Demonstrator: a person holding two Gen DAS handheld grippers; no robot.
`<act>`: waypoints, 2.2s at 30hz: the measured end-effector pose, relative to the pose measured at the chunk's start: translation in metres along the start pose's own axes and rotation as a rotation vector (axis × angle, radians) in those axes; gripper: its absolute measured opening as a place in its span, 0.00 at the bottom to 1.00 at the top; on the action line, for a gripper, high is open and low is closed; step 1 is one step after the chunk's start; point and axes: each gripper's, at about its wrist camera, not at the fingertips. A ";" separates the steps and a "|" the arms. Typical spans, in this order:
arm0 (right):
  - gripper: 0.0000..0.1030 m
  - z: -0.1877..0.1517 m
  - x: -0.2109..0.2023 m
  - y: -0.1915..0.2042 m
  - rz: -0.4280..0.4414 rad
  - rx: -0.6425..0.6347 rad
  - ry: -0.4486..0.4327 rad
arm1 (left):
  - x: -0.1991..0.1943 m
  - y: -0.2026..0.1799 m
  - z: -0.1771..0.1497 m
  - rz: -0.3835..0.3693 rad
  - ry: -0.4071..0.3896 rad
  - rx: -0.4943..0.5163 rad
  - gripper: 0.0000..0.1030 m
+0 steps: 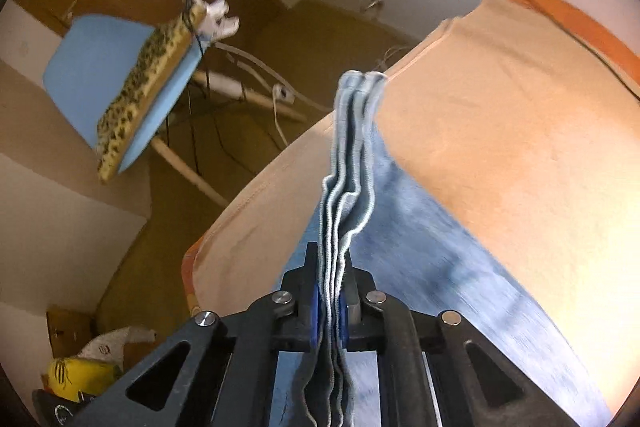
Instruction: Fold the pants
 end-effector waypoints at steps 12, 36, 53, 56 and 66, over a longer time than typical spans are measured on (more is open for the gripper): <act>0.05 -0.071 -0.101 -0.049 -0.066 0.122 -0.146 | -0.015 -0.078 0.014 -0.160 0.053 0.013 0.09; 0.05 -0.271 -0.272 -0.187 -0.194 0.376 -0.349 | -0.005 -0.247 0.011 -0.447 0.085 0.200 0.07; 0.05 -0.318 -0.223 -0.281 0.013 0.489 -0.293 | 0.077 -0.335 -0.023 -0.303 0.247 0.536 0.39; 0.06 -0.317 -0.220 -0.290 0.064 0.508 -0.295 | 0.098 -0.340 -0.026 -0.225 0.266 0.546 0.46; 0.41 -0.310 -0.222 -0.318 0.153 0.520 -0.291 | 0.140 -0.325 -0.019 -0.200 0.327 0.486 0.70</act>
Point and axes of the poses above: each gripper's, at about its wrist camera, not at the fingertips, and x roughly the way its jaws point, y to its left, z to its top, and after that the axes turned 4 degrees about y, right-handed
